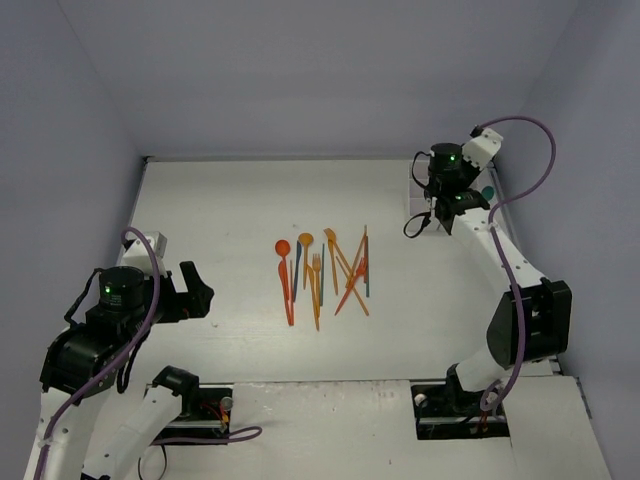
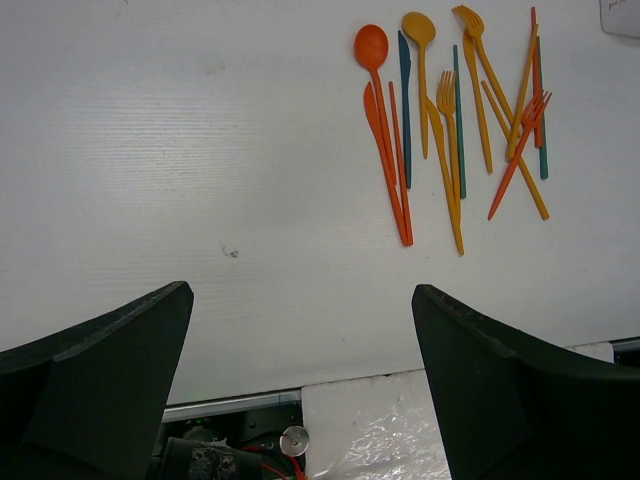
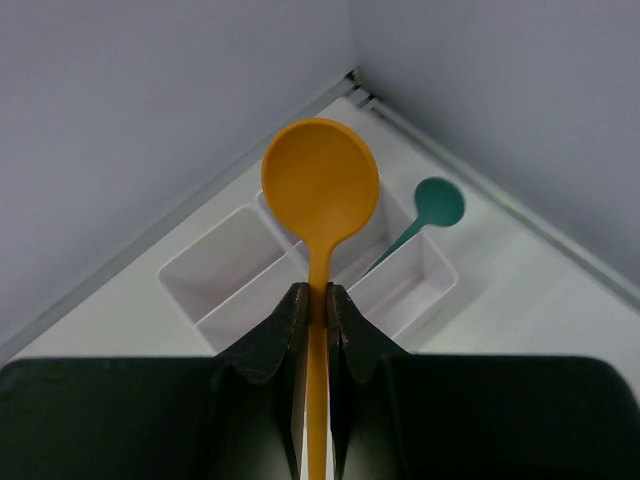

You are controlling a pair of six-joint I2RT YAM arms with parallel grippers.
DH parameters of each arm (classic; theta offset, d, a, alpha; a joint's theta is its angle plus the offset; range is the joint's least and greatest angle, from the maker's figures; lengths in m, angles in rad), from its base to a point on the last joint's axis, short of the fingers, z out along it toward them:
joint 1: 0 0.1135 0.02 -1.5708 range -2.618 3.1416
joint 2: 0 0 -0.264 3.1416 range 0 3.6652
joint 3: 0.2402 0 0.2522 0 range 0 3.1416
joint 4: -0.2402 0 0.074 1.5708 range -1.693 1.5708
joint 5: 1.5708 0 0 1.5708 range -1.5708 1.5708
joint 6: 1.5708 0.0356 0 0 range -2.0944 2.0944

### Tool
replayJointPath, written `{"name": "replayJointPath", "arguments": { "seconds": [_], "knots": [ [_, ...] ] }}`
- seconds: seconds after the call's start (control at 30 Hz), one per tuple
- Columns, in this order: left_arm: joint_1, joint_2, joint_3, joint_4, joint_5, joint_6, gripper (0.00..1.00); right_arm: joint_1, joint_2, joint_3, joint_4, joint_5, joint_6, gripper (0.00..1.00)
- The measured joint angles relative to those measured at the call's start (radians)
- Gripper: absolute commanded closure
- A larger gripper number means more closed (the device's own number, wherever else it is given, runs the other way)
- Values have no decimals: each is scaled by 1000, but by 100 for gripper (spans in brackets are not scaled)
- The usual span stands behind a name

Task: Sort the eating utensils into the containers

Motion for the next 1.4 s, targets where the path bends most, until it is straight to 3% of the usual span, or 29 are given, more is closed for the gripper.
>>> {"name": "replayJointPath", "arguments": {
  "seconds": [0.23, 0.43, 0.7, 1.4],
  "knots": [
    [0, 0, 0, 1, -3, 19, 10, -80, 50, -42, 239, 102, -94, 100],
    [0, -1, 0, 6, -15, 41, 10, -129, 212, 5, 362, 172, -133, 100],
    [0, -2, 5, 13, -48, 53, 10, -156, 391, 102, 417, 223, -158, 100],
    [0, -23, 22, 23, -78, 66, 10, -164, 571, 235, 478, 292, -169, 96]
  ]
}}
